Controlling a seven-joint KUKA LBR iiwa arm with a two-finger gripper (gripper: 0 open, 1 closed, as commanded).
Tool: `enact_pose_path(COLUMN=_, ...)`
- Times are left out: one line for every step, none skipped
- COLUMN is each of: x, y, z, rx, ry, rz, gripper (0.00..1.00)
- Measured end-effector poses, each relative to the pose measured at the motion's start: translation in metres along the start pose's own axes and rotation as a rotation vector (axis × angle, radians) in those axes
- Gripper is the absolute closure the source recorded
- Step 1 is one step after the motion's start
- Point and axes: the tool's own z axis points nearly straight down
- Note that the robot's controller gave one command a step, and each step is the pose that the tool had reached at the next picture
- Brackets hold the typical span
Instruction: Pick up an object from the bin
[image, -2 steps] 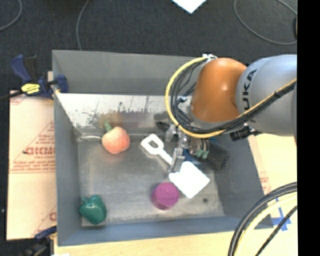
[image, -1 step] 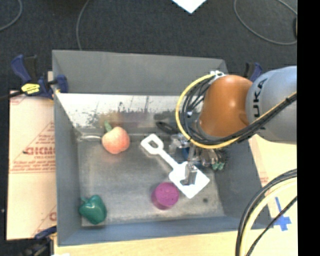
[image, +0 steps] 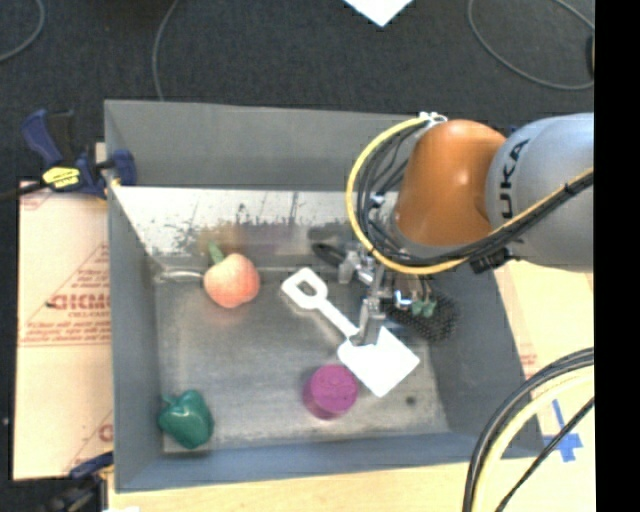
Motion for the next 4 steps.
enact_pose_path(x=0.018, y=-0.032, z=0.042, rx=0.003, ry=0.005, rz=-0.057, gripper=0.0)
enact_pose_path(x=0.007, y=-0.023, z=0.066, rx=-0.001, ry=-0.003, rz=0.037, gripper=0.0)
enact_pose_path(x=0.008, y=-0.041, z=0.094, rx=0.003, ry=0.002, rz=0.017, gripper=0.0)
enact_pose_path(x=-0.021, y=-0.047, z=0.093, rx=-0.004, ry=-0.008, rz=0.069, gripper=1.0)
